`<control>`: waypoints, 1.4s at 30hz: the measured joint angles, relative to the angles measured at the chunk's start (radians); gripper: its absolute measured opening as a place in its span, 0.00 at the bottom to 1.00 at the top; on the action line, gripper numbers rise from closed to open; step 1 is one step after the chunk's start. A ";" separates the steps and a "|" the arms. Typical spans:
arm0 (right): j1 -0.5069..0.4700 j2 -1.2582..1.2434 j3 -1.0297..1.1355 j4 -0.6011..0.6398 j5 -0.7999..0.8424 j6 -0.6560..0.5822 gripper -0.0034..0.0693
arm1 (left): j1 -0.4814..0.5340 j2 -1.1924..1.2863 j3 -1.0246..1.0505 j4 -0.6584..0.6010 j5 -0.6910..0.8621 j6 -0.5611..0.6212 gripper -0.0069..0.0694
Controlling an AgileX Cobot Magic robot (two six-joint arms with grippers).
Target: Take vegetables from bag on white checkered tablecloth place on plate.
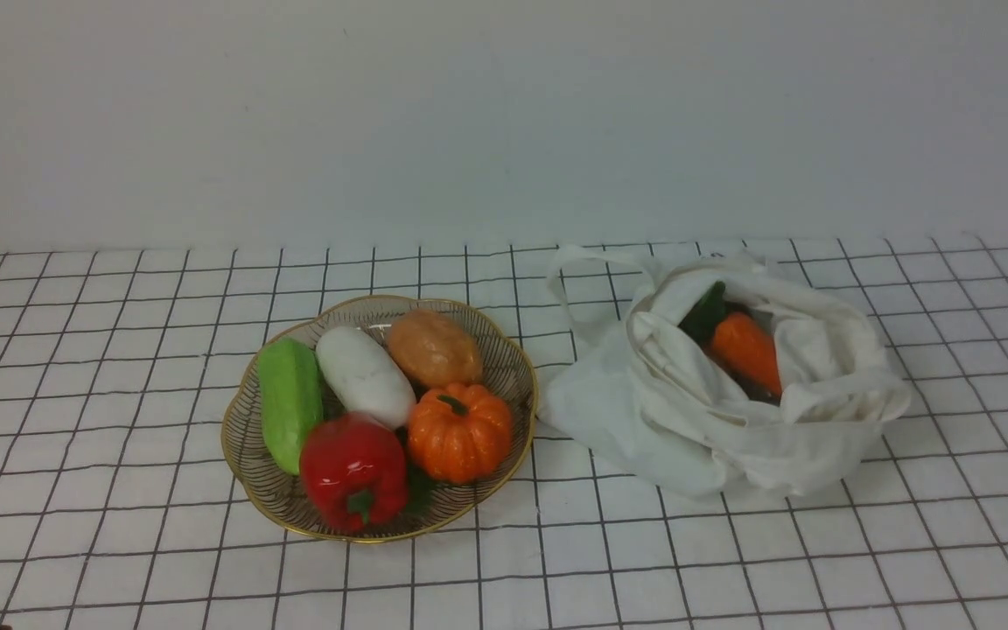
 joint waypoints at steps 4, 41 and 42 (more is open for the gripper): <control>0.000 -0.049 0.155 0.000 -0.129 0.056 0.03 | 0.000 0.000 0.000 0.000 0.000 0.000 0.08; -0.057 -0.081 0.475 0.177 -0.379 -0.227 0.03 | 0.000 0.000 0.000 0.000 0.000 0.000 0.08; -0.089 -0.091 0.488 0.171 -0.372 -0.227 0.03 | 0.000 0.000 0.000 0.000 0.000 0.000 0.08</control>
